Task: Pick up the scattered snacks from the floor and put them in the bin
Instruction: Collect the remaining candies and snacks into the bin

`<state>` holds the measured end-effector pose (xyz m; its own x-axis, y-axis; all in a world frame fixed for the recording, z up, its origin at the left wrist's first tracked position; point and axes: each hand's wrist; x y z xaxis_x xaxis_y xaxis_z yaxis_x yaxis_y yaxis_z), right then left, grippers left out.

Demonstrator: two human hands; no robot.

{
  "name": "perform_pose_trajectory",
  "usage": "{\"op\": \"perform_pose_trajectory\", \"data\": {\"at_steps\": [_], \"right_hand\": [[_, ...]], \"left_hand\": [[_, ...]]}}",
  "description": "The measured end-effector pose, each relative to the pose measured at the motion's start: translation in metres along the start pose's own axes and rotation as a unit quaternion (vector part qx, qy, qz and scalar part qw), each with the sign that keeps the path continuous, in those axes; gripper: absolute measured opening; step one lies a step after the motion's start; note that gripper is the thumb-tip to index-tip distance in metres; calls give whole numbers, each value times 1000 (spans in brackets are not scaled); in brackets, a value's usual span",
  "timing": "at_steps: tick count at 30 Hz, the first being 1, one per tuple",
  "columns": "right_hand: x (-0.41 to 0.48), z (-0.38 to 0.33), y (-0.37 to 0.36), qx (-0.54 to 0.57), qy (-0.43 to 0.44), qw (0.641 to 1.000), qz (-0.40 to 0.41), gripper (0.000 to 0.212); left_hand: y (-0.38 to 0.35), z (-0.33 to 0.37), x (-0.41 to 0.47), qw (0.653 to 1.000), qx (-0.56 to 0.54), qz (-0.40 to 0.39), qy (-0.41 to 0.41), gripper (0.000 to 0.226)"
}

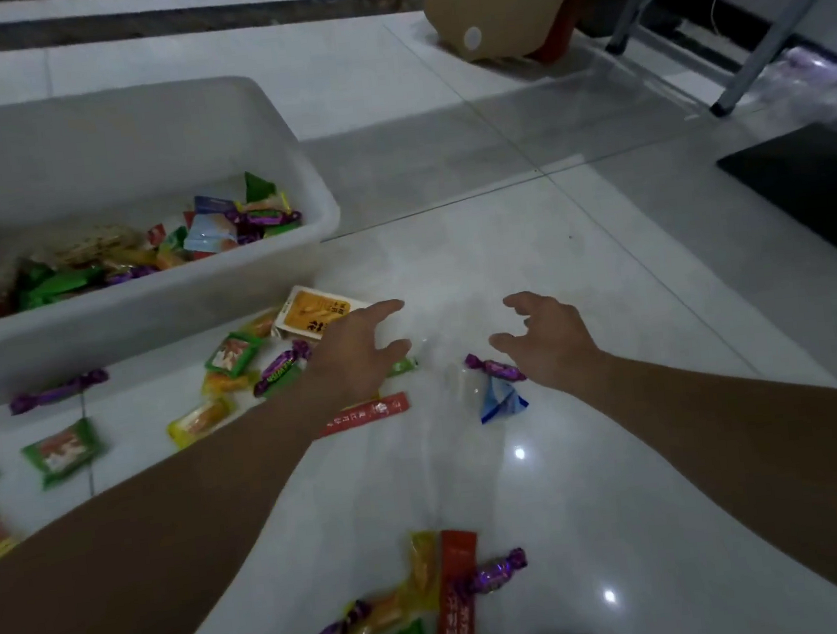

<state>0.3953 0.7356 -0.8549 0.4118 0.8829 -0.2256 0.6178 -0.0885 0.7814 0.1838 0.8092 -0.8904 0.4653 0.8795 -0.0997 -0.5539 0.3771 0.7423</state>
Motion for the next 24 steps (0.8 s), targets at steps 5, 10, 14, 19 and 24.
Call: {"op": "perform_pose_trajectory", "data": {"at_steps": [5,10,14,19,24], "right_hand": [[14,21,-16,-22,-2,999,-29,48],[31,38,-28,-58,-4,997,-48,42],[43,46,-38,-88,-9,993,-78,44],[54,50,-51,-113,-13,989,-96,34],[57,48,-59,-133,16,986,-96,12]], "left_hand": [[-16,-14,6,1000,-6,-16,2,52],[-30,-23,13,1000,12,-14,0,57],[-39,-28,19,998,67,-10,-9,62],[-47,-32,21,977,209,-13,-48,64],[-54,-36,22,963,257,15,-74,44]]}}
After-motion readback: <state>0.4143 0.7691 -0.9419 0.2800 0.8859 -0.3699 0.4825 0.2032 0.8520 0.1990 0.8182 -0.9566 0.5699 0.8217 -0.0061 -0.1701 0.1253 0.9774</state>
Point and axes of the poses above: each hand's wrist, its own x-axis towards the middle knuckle, its own y-axis out of the back of the hand, z = x × y, and after that the axes turned 3 degrees about x, right-handed
